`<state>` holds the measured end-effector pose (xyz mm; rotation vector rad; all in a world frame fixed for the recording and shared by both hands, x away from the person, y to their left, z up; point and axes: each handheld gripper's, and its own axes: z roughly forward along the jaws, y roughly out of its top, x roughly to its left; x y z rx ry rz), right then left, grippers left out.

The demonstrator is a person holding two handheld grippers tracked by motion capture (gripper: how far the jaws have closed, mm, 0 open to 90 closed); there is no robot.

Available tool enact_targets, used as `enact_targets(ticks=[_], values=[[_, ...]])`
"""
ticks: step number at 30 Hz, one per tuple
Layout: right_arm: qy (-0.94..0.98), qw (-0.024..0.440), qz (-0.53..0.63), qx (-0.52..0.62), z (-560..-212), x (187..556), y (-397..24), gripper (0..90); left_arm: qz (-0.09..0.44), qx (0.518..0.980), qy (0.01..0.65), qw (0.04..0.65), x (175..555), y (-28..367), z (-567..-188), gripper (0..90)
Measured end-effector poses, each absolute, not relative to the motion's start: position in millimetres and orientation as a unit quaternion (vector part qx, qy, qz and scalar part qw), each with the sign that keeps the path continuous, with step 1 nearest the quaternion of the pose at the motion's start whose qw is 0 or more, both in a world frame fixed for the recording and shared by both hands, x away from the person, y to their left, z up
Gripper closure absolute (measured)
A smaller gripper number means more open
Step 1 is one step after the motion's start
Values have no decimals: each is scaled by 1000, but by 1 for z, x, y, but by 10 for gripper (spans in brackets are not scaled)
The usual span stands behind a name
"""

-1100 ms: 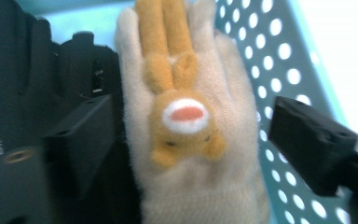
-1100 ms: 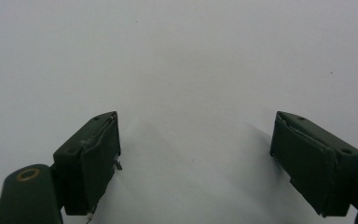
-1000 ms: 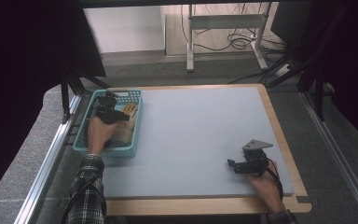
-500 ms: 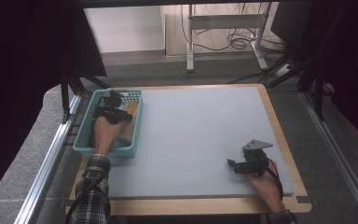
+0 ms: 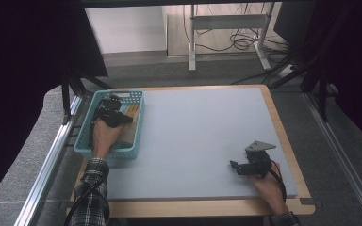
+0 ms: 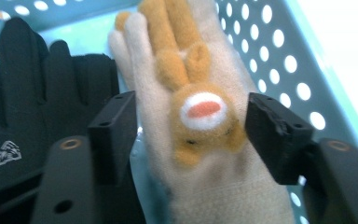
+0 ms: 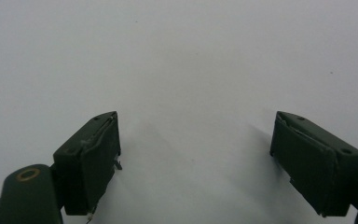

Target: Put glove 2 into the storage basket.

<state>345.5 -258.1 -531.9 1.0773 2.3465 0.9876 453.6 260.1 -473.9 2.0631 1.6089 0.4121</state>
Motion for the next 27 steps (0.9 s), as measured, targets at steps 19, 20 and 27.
enact_targets(ticks=[19, 20, 27], values=[[834, 188, 351, 383, -532, 345, -258, 153, 158, 743, 580, 296, 436, 277, -463, 181], [834, 188, 351, 383, -532, 345, -258, 154, 157, 743, 579, 297, 436, 277, -462, 177], [834, 188, 351, 383, -532, 345, -258, 154, 156, 745, 572, 305, 430, 279, -459, 131]])
